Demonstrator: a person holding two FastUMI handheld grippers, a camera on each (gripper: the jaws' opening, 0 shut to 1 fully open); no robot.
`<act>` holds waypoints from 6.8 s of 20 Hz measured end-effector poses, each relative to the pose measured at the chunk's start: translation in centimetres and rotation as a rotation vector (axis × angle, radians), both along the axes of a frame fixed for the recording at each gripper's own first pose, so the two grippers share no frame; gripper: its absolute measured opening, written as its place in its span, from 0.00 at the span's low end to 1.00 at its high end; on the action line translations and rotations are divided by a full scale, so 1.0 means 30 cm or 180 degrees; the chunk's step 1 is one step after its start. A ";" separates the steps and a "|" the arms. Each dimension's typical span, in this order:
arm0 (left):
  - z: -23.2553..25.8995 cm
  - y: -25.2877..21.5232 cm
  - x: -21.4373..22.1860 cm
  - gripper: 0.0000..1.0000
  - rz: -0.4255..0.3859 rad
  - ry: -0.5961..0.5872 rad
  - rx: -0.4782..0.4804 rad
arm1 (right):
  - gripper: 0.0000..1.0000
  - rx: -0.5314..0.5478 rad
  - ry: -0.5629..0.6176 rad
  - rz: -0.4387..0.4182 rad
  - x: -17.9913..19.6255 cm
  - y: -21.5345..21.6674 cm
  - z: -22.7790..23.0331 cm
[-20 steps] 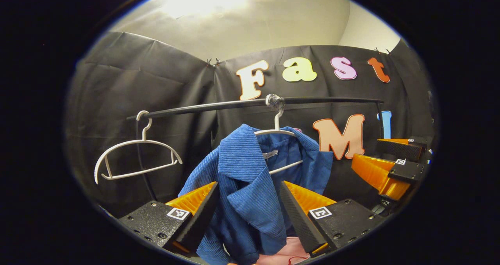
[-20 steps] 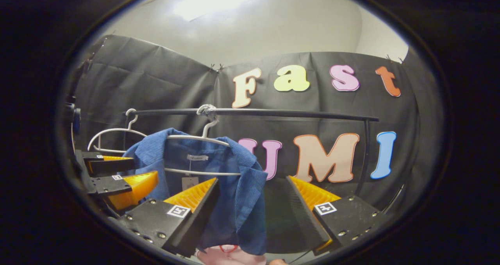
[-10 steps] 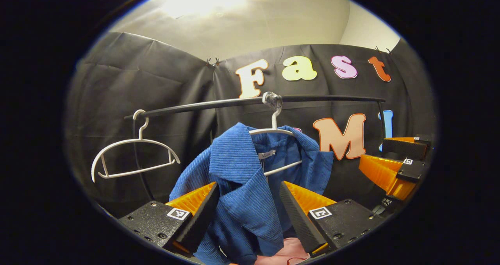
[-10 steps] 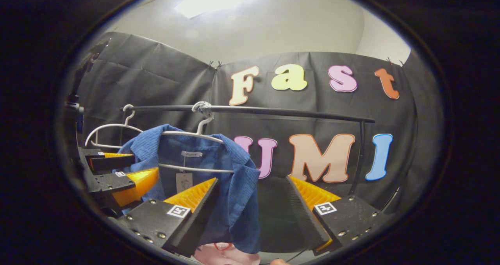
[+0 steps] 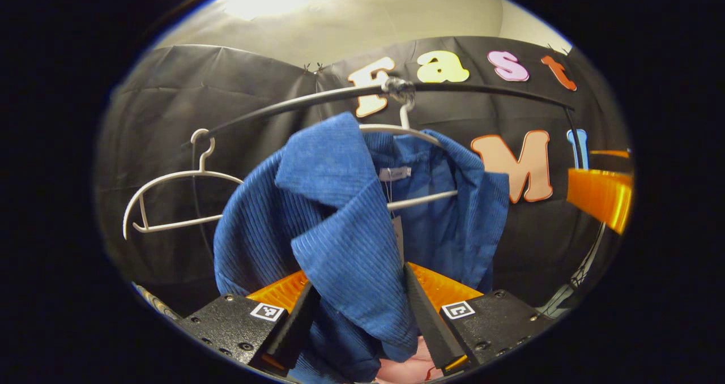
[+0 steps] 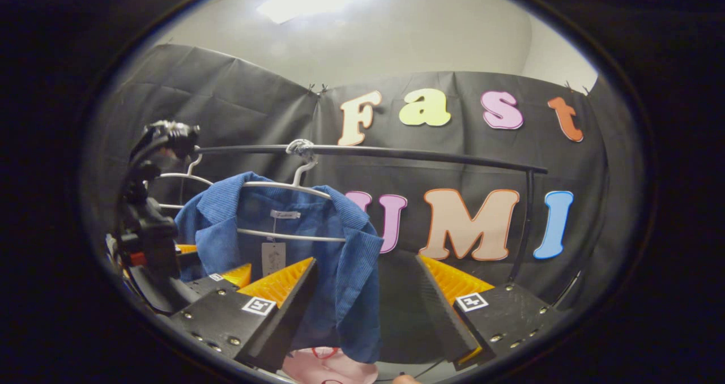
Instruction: Grasp the clothes on the hanger with both hands and then place them into the laundry hamper below.
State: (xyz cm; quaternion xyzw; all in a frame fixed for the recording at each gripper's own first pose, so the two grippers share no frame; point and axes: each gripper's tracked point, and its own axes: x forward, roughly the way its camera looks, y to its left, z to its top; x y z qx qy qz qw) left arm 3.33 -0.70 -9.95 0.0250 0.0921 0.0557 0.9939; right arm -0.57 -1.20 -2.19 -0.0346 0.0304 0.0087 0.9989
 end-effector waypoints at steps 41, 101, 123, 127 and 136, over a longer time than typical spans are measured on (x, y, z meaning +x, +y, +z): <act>0.336 0.389 -0.209 0.04 0.0756 -0.0341 0.0095 | 0.08 -0.0454 0.0549 -0.0140 0.589 0.021 -0.477; -0.111 0.585 -0.218 0.05 0.0892 0.0373 0.0393 | 0.08 -0.0406 0.1134 -0.0283 0.578 -0.157 -0.762; -0.233 -0.230 0.105 0.06 -0.1246 0.0362 -0.0342 | 0.08 0.0071 0.1127 0.0139 0.339 0.039 -0.696; -0.327 -0.273 0.110 0.07 -0.1328 0.0546 -0.0404 | 0.10 0.0235 0.1350 0.0052 0.293 0.018 -0.815; -0.663 -0.336 0.071 0.06 -0.1448 0.1299 -0.0406 | 0.10 0.0335 0.2034 -0.0099 0.152 -0.013 -1.145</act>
